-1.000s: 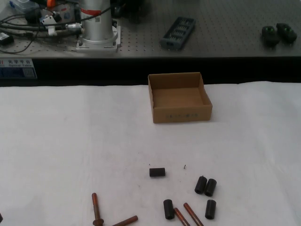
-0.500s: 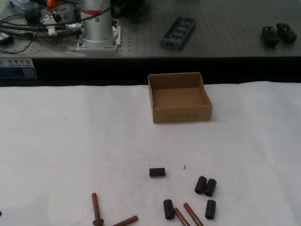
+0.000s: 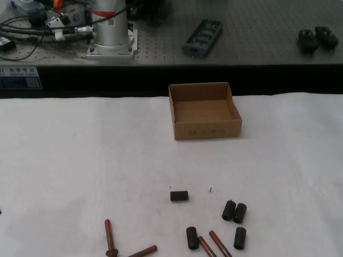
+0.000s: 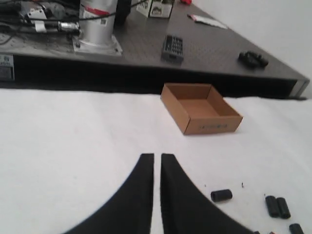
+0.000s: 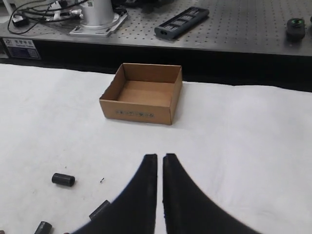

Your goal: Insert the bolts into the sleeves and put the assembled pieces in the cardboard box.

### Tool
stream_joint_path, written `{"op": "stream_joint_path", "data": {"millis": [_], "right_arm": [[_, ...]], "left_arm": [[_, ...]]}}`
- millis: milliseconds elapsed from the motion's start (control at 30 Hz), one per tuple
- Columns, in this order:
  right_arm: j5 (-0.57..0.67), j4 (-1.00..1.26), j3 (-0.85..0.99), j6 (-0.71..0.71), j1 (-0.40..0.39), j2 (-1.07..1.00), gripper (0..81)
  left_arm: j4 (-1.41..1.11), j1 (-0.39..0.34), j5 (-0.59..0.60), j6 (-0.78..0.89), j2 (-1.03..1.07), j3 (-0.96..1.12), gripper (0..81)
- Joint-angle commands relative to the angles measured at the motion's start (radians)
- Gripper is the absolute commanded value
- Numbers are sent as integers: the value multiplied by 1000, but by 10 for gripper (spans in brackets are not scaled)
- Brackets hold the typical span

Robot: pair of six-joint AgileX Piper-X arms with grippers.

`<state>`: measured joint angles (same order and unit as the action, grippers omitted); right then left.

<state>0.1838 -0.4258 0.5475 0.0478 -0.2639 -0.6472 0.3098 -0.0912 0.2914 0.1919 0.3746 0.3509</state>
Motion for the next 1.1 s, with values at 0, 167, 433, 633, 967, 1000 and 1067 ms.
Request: {"op": "stream_joint_path", "data": {"millis": [0,167,433,633,967,1000,1067], "right_arm": [[46,6,43,4,-2,-73,43],[84,6,126,4,-7,-235,43],[97,-32,145,4,-47,-341,43],[97,-113,145,18,-102,-390,43],[103,-123,145,95,-230,-456,43],[103,-128,145,98,-247,-463,43],[103,-135,145,111,-275,-476,43]], "left_arm": [[76,-1,12,-61,146,95,45],[162,-1,37,-72,345,185,45],[197,-1,85,-98,524,250,45],[183,-1,88,-102,564,259,45],[204,-1,88,-102,566,259,45],[214,-1,88,-107,566,259,45],[236,-1,80,-120,566,259,45]]}}
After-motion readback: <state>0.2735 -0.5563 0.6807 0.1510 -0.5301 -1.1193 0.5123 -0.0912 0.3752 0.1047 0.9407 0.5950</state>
